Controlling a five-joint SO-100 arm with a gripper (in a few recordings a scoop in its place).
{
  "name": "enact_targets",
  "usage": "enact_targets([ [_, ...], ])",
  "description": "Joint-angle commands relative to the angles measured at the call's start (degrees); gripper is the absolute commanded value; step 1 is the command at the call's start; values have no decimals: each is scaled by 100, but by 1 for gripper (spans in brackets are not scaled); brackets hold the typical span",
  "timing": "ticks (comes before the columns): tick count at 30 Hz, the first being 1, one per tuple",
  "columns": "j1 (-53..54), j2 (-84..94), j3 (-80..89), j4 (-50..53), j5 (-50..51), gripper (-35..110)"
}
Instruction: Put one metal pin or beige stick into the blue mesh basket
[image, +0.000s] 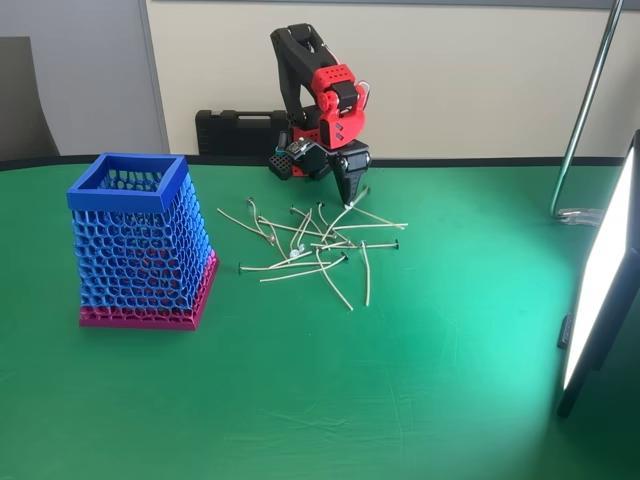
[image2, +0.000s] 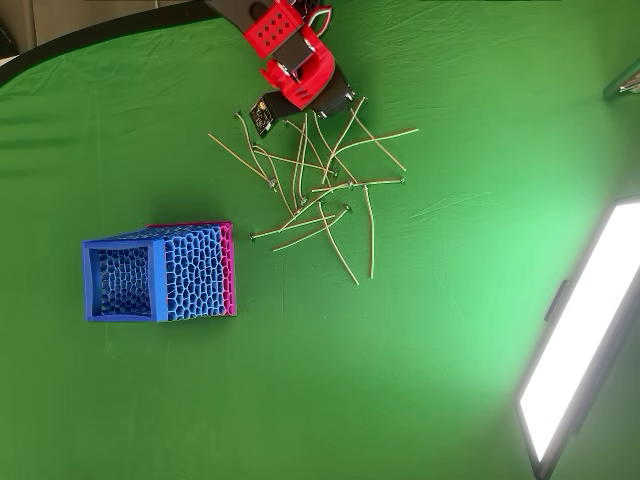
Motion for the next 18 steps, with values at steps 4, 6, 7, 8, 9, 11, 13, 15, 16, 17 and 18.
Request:
enact_targets([
  [4, 0, 26, -132, 0, -26, 1],
  [6, 0, 44, -308, 149, -53, 1],
  [7, 9, 62, -404, 237, -70, 1],
  [8, 26, 97, -501, 308, -88, 1],
  [9, 53, 141, -580, 360, -105, 1],
  [11, 97, 229, -738, 439, -149, 1],
  [13, 167, 281, -958, 598, -185, 1],
  [15, 255, 325, -1230, 765, -246, 1],
  [16, 316, 360, -1362, 835, -264, 1],
  [17, 378, 396, -1512, 932, -290, 1],
  [18, 439, 448, -1652, 1011, -316, 1],
])
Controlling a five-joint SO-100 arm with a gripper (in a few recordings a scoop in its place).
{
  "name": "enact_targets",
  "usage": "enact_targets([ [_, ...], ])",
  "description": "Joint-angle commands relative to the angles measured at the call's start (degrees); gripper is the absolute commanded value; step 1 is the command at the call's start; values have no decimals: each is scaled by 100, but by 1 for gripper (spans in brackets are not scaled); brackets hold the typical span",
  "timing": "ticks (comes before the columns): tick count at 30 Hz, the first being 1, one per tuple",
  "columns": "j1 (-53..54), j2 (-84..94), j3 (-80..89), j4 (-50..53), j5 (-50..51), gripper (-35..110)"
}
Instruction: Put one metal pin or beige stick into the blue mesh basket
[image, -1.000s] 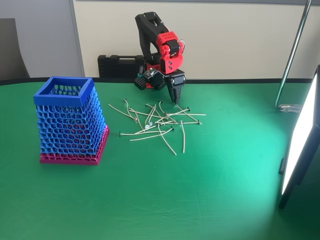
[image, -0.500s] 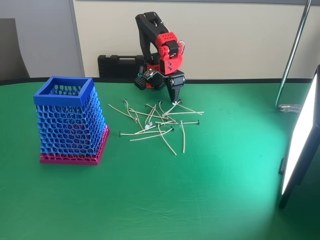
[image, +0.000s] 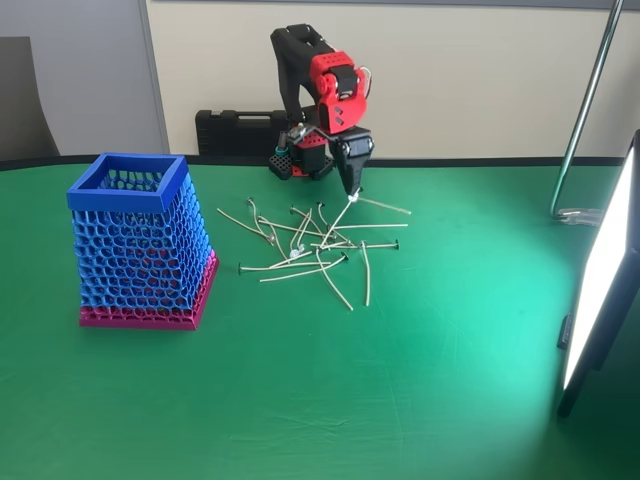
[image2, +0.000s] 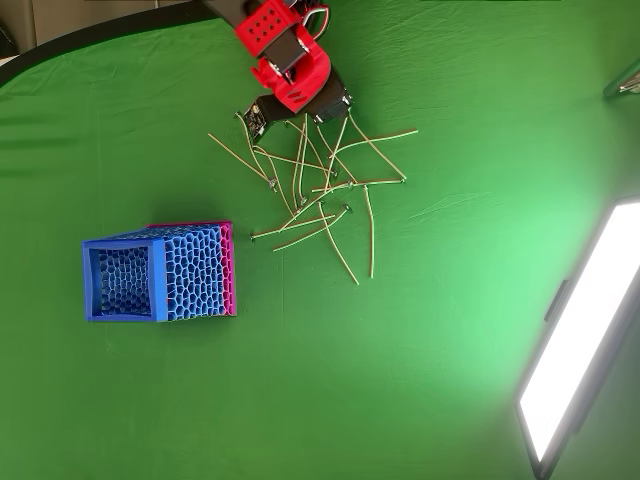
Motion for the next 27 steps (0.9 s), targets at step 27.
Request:
enact_targets([
  [27, 1819, 1160, -1978, -264, -2531, 1],
])
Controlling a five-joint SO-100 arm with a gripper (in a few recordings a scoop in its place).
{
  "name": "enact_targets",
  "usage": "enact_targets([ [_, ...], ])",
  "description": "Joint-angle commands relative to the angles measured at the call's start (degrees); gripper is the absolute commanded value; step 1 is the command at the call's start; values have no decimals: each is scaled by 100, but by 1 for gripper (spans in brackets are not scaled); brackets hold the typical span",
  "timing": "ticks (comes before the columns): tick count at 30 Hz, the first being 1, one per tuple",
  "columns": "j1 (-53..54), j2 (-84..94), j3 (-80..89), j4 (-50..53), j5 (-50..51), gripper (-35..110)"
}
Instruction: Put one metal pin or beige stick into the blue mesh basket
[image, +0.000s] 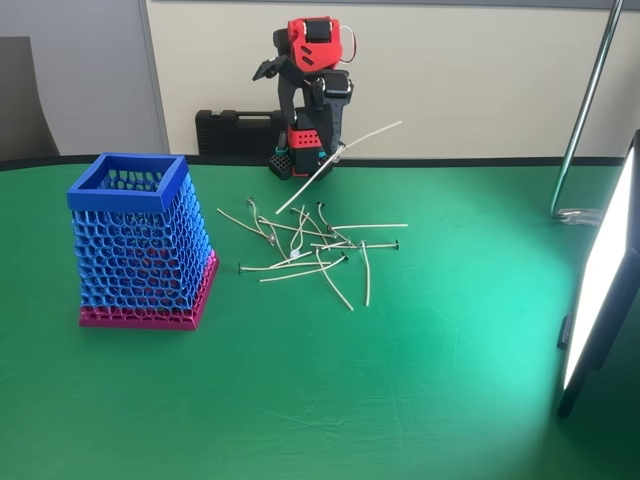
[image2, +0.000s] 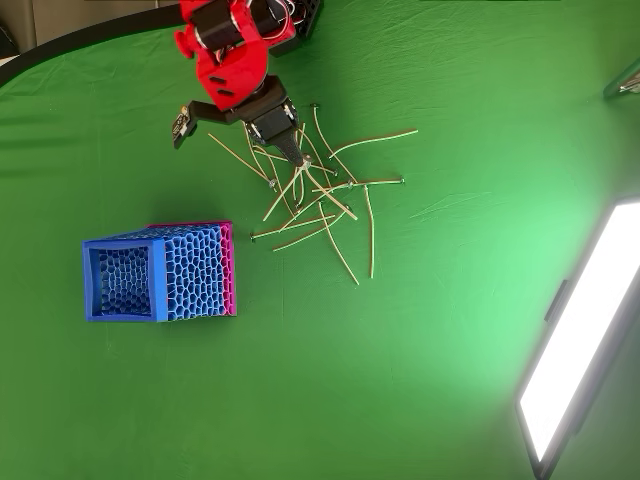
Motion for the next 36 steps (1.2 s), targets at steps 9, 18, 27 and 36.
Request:
enact_targets([
  [9, 589, 53, -492, -202, 1485, 1],
  [18, 1310, -18, -694, -791, 4025, 1],
  [27, 2109, -167, -984, -1371, 6363, 1],
  [36, 2320, -870, -1494, -1960, 7418, 1],
])
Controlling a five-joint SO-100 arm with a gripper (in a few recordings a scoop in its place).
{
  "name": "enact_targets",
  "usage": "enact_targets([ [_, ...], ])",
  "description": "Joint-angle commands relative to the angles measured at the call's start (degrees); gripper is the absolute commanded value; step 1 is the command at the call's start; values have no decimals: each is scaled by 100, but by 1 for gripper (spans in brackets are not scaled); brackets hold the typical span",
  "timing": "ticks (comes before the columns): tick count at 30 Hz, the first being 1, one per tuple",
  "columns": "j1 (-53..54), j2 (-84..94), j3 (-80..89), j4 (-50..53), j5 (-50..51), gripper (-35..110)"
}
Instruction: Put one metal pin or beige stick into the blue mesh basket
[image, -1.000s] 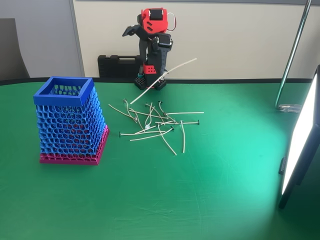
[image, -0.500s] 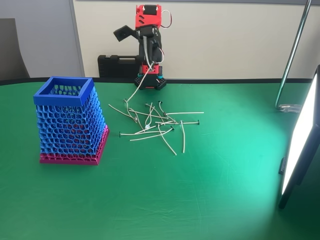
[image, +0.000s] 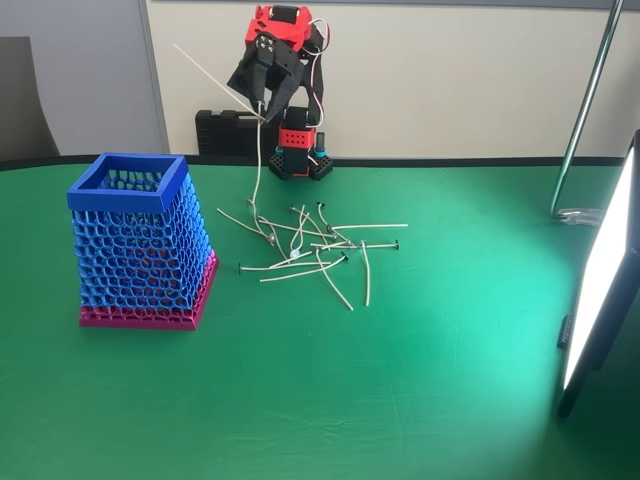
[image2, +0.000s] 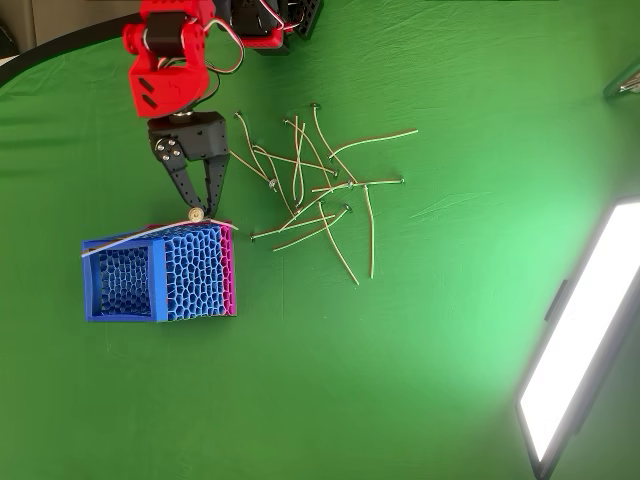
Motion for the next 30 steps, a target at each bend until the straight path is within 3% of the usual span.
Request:
enact_targets([
  [1, 176, -158, -457, -202, 396, 1],
  [13, 844, -694, -1257, -835, 1292, 1],
  [23, 984, -923, -1037, -1749, 606, 1],
  [30, 1072, -1046, -1450, -1828, 202, 1],
])
